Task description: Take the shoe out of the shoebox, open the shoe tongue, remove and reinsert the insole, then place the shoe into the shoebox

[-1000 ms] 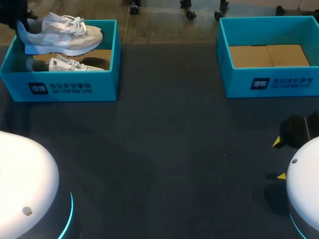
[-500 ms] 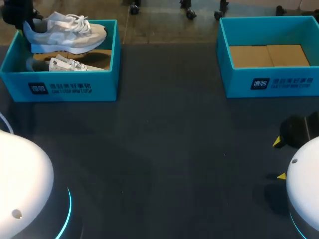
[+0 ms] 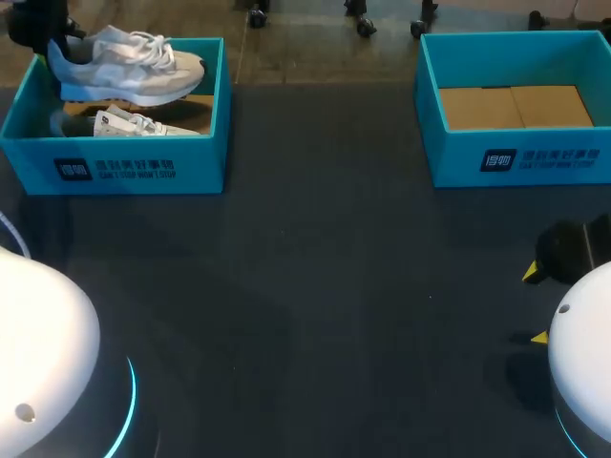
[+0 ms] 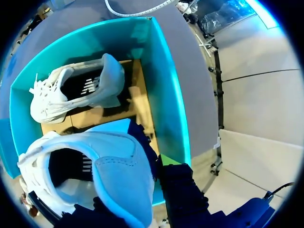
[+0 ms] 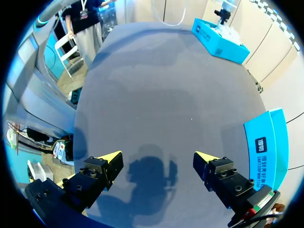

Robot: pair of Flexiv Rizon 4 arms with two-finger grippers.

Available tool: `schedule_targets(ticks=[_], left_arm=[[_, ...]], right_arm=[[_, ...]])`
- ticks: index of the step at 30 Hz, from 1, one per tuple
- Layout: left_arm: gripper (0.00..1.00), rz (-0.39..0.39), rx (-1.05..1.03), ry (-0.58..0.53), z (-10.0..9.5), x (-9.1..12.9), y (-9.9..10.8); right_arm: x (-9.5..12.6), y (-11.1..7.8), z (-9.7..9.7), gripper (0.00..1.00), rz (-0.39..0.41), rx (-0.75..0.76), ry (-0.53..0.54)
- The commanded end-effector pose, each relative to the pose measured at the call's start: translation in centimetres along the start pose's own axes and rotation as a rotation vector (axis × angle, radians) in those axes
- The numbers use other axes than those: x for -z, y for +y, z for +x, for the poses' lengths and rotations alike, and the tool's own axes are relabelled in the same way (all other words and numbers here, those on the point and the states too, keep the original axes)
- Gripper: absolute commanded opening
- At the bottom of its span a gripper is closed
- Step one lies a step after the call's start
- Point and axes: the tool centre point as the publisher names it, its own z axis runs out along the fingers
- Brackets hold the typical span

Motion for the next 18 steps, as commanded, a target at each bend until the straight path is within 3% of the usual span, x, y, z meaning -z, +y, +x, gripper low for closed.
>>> schedule_targets(ticks=[1, 18], left_arm=[[0.00, 0.017, 0.017, 0.006, -0.6, -1.1, 0.8], [0.00, 0.063, 0.042, -0.006, -2.0, -4.0, 1.6]], right_arm=[[0.0, 0.0, 0.2, 1.00, 0.003, 0.000, -0.003], [0.0, 0.0, 0.2, 1.00, 0.003, 0.000, -0.003]])
